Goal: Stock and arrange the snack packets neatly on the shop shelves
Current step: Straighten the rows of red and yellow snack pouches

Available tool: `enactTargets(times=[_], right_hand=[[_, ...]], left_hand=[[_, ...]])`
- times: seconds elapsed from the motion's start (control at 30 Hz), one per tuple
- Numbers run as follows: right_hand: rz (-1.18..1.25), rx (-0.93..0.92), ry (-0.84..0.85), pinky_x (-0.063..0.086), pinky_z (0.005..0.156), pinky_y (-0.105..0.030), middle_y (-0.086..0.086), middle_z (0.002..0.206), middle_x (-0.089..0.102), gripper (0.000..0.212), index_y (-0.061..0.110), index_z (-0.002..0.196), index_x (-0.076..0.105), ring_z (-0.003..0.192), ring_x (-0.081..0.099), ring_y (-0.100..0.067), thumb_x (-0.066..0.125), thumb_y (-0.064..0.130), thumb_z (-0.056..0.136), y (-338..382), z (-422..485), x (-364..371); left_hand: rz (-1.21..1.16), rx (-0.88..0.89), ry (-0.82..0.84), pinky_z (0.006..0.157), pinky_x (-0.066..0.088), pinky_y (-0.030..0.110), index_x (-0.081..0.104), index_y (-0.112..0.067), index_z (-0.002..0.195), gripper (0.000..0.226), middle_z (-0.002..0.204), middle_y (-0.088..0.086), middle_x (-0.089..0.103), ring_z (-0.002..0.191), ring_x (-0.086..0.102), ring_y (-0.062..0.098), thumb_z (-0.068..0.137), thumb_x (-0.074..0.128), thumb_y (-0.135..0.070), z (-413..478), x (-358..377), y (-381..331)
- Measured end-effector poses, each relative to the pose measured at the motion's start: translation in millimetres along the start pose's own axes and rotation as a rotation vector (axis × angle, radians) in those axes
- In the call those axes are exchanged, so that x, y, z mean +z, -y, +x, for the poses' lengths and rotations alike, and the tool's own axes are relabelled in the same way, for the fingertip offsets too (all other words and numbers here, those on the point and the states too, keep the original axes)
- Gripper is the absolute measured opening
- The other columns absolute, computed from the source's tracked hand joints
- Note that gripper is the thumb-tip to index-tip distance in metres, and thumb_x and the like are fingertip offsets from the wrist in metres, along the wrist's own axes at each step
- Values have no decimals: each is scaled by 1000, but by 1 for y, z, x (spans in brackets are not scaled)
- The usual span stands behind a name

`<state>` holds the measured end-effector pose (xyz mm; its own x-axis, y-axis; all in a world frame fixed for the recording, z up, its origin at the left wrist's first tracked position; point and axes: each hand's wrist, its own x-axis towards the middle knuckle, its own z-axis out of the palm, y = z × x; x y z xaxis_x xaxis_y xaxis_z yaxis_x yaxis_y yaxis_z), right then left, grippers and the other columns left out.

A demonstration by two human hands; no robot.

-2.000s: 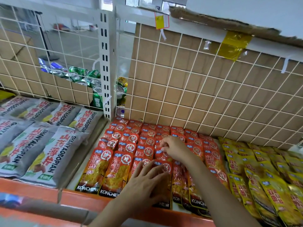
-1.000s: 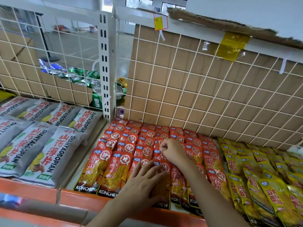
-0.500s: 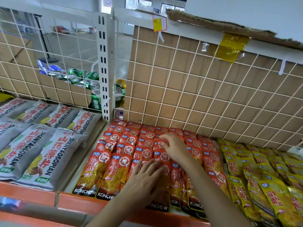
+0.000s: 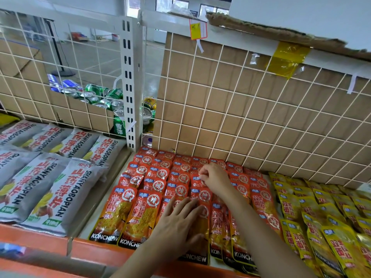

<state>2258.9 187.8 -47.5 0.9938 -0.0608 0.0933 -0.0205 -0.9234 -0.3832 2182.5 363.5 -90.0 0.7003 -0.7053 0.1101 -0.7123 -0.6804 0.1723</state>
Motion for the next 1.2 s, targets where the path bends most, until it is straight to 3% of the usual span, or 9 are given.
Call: enactTargets(times=[0.03,0.13,0.2,0.33,0.5,0.77,0.97,1.1,1.2], right_hand=[[17,10,11,37,77,-21,-1,105,63,12,11,95,66,91,52,-9,56,15,91,1,2,-2],[49,50,50,40,72,-22,-3,99,68,13,5,88,66,78,55,-8,54,10,91,4,6,-5],[64,80,44,43,71,-24,-2,100,69,15,1,86,67,78,57,-9,53,8,90,5,8,-6],[73,112,18,47,74,-27,-3,102,69,18,0,85,68,83,61,-13,55,11,90,3,12,-8],[38,84,66,39,70,-22,-2,107,68,19,0,85,70,91,62,-13,56,12,89,2,12,0],[76,51,54,45,75,-22,-1,100,69,12,10,84,68,84,59,-9,58,12,88,1,8,3],[55,40,22,37,77,-19,1,105,66,14,13,97,68,98,58,-11,58,20,89,4,3,4],[70,30,-36,36,82,-18,0,112,61,20,14,108,65,103,56,-13,59,22,90,3,-2,6],[75,13,-125,39,79,-18,2,107,59,15,17,102,64,97,54,-11,59,24,90,1,-10,4]], left_hand=[[-24,-3,-3,115,-15,39,10,-34,150,80,150,-18,-6,140,-8,3,79,1,-70,1,1,1],[-50,-23,172,109,17,41,43,-32,137,64,144,-11,43,132,40,10,91,16,-67,-3,1,2],[-48,-7,145,102,24,41,49,-31,132,61,135,-11,52,126,47,10,90,22,-67,-3,8,4],[9,-4,61,102,24,41,51,-31,131,63,134,-11,53,125,49,10,90,20,-68,-1,13,7],[61,5,-11,101,24,42,50,-31,131,63,134,-11,54,125,49,10,91,19,-67,-2,17,8],[53,-6,1,100,25,41,47,-31,132,62,134,-11,54,124,51,11,91,18,-67,-1,15,7],[80,-12,-18,100,25,41,48,-31,132,63,134,-11,54,124,50,9,91,16,-67,-2,16,6],[76,-21,-26,100,25,41,47,-31,132,63,134,-11,54,125,47,10,91,15,-66,-1,17,7],[76,-30,-8,100,25,41,47,-32,132,62,133,-12,54,123,50,10,90,15,-66,-1,17,6]])
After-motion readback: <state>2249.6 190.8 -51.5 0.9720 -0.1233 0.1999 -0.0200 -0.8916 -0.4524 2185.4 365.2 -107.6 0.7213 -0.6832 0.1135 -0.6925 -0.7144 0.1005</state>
